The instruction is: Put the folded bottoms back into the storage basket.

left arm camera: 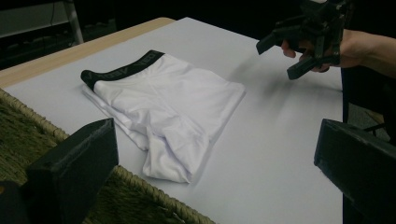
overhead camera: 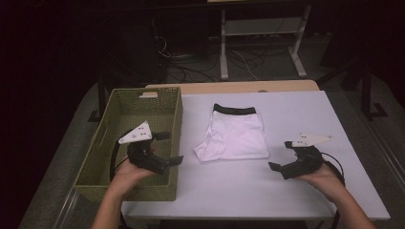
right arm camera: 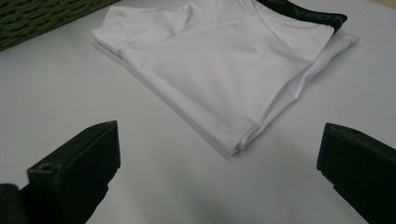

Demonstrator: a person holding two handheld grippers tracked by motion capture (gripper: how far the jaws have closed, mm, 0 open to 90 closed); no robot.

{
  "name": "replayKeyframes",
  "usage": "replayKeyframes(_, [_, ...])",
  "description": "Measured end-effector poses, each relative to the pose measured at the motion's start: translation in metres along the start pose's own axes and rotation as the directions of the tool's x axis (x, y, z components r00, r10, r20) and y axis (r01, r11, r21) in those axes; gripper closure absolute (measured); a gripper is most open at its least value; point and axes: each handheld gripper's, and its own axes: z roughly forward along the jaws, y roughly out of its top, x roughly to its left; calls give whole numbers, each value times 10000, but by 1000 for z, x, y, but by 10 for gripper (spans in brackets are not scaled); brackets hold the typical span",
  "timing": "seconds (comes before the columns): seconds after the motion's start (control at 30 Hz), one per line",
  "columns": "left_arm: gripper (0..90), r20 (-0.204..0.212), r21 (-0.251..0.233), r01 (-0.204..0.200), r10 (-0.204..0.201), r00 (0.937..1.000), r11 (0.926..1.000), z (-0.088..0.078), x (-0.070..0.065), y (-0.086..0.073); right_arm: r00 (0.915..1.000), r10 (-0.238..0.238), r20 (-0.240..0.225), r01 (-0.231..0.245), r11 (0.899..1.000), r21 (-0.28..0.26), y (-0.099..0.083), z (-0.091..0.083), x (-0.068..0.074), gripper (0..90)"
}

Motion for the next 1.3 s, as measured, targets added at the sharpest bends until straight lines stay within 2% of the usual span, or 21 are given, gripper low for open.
replayKeyframes(0.43, [0,9,-20,-24,24,10000,10000,0,0,0,9996,209,191,-215,9993,312,-5,13,-7,0])
replayKeyframes(0.6, [0,-13,-10,-22,22,10000,10000,0,0,0,9995,146,279,-163,9980,612,-9,19,-10,0])
replayKeyframes(0.93, [0,-8,0,-30,30,10000,10000,0,0,0,9992,103,386,-133,9968,782,-10,26,-11,0])
replayKeyframes(1.3, [0,-39,-30,47,-47,10000,10000,0,0,0,9994,228,268,-244,9979,600,-7,33,-11,0])
